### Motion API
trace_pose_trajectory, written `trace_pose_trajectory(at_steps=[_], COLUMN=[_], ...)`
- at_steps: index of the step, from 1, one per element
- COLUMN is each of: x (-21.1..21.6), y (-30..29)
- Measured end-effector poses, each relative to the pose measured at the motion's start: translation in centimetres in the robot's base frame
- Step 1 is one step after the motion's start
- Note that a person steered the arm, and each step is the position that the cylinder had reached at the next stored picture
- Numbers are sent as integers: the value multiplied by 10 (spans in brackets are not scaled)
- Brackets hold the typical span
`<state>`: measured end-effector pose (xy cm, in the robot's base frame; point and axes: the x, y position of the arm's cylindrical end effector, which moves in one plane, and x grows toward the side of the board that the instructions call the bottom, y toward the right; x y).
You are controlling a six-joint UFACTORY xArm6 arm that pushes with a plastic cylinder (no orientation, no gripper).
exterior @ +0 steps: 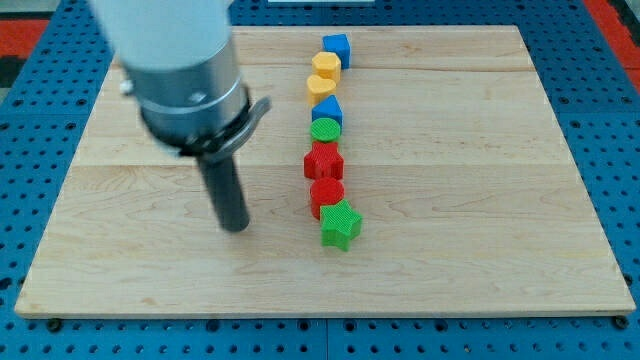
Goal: Slide green circle slightly left
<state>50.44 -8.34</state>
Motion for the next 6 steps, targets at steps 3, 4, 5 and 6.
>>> trace_pose_trajectory(at_steps=[3,4,5,6], x=[-79,-102,-93,-85], y=[153,149,101,50])
